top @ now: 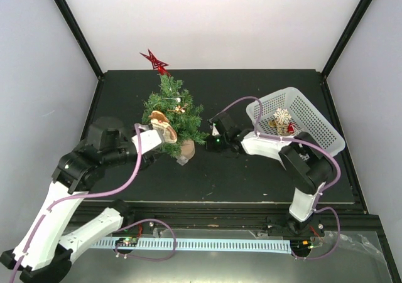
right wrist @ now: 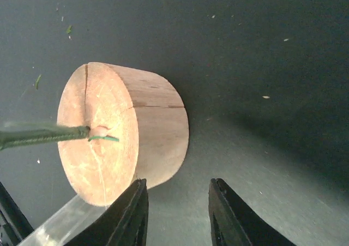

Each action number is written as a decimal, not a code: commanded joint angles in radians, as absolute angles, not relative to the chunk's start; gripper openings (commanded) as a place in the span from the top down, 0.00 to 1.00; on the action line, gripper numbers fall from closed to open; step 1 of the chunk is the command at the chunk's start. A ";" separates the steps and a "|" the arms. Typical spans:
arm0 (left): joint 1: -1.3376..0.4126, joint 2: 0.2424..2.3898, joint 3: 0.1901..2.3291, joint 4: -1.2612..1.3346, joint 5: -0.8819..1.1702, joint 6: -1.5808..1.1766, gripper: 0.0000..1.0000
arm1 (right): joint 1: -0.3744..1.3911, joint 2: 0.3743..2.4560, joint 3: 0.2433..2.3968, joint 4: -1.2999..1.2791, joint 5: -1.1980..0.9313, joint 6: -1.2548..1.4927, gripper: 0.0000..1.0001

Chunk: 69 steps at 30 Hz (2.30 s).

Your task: Decorate the small christmas tree

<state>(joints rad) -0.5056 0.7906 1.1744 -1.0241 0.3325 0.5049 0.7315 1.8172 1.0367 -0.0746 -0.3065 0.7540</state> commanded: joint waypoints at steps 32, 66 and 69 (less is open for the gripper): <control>0.031 0.808 1.208 -0.763 0.079 0.264 0.42 | 0.735 1.728 1.072 -0.237 -0.130 0.777 0.56; 0.007 1.778 1.040 -0.895 0.868 0.275 0.63 | 0.486 1.343 1.125 -0.551 -0.014 0.681 0.71; -0.029 1.821 1.047 -0.913 0.876 0.288 0.63 | 0.464 1.318 1.144 -0.583 -0.015 0.674 0.72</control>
